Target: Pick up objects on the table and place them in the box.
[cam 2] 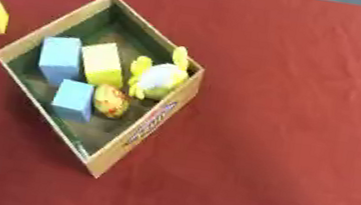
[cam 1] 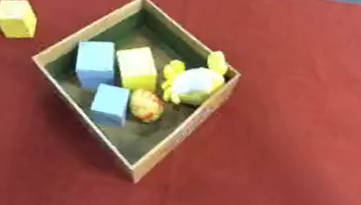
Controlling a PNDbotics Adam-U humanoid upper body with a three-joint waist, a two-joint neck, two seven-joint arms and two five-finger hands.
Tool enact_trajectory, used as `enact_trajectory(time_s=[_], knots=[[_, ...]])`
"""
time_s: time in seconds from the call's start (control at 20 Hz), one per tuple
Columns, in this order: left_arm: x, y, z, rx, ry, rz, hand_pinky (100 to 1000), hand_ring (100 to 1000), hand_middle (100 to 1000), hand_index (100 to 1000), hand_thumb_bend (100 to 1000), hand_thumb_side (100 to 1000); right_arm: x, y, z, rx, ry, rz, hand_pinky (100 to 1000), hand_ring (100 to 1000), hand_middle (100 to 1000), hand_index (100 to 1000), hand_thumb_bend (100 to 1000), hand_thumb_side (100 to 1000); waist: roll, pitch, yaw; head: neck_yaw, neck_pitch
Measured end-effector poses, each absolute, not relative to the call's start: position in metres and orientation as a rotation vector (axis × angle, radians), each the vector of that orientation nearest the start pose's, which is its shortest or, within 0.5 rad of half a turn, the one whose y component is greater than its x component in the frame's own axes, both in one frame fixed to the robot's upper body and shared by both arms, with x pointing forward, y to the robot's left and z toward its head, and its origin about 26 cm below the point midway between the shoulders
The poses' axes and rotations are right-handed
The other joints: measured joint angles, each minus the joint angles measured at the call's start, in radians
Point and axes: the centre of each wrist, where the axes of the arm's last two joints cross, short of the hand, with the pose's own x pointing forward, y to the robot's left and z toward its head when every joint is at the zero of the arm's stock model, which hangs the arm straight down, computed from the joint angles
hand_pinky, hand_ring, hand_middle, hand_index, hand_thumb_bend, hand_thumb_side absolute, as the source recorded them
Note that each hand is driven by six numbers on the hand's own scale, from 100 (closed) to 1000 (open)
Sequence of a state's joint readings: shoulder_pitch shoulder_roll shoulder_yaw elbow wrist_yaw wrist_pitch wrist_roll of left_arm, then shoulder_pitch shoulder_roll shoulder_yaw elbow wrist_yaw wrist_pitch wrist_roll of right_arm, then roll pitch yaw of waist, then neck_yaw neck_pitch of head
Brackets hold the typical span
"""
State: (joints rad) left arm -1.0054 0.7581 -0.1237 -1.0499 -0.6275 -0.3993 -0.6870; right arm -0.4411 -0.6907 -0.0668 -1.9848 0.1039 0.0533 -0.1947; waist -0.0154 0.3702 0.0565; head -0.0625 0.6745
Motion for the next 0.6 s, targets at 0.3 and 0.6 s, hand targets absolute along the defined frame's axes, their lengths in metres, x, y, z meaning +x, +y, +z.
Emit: enact_trajectory(time_s=[0.3,0.6], knots=[[0.4511,0.3708,0.3096,0.841,-1.377,-1.672,983,939,854,925,550,509,0.2991,-0.3089,0.2902,-0.757,-2.392,0.470,875,815,644,819,100,533,0.000,0.011,-0.011,0.010,-0.009],[0.4536,0.3744,0.3049,0.825,-1.369,-1.646,983,942,857,928,558,512,0.2991,-0.3088,0.2903,-0.755,-2.392,0.462,875,813,641,818,100,534,0.000,0.022,-0.019,0.017,-0.018]])
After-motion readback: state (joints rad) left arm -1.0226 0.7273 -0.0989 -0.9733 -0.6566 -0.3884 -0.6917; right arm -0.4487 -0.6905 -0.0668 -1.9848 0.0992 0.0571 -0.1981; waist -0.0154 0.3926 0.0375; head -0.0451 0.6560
